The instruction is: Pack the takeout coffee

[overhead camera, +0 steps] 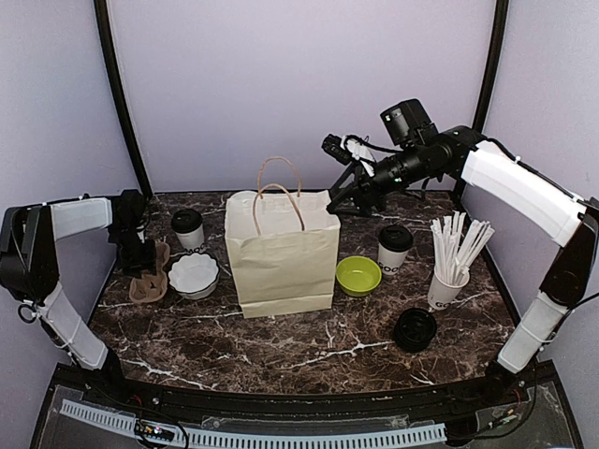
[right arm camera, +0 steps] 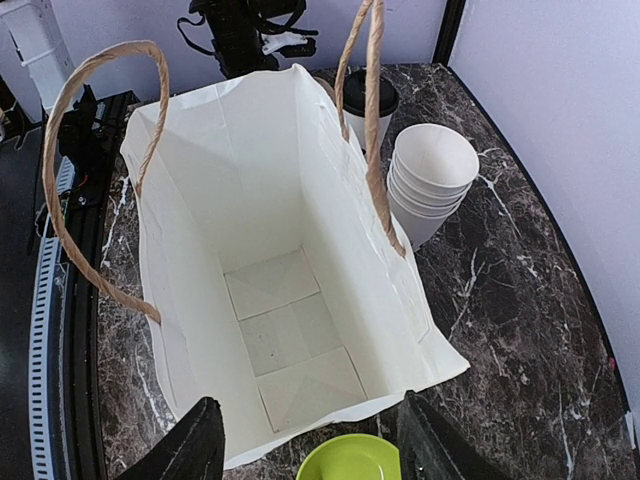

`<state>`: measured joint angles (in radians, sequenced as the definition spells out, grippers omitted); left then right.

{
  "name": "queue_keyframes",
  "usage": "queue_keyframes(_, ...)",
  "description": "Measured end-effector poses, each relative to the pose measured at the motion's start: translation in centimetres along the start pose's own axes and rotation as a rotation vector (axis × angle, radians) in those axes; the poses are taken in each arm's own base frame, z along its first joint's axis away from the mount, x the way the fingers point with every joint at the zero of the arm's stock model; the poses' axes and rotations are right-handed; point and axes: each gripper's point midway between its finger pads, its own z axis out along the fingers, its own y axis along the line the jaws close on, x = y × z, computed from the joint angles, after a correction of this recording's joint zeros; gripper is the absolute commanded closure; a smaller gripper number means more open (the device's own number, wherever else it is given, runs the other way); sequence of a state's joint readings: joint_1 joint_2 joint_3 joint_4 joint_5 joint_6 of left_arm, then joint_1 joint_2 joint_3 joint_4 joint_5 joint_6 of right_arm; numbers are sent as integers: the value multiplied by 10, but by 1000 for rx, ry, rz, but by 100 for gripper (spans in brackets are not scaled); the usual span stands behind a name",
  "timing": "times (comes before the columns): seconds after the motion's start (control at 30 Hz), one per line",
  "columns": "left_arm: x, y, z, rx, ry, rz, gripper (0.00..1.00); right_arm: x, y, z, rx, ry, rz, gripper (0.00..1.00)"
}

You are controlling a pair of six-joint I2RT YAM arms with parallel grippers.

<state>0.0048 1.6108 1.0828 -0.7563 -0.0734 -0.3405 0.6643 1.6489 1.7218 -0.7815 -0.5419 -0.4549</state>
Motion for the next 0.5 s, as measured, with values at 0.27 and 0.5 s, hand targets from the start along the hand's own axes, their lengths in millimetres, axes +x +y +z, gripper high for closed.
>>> queue_keyframes(0.27,-5,0,11,-21,15,22,55,0,0,0,0,0,0,41)
queue_keyframes(0.5,-17,-3,4,-12,-17,22,55,0,0,0,0,1,1,41)
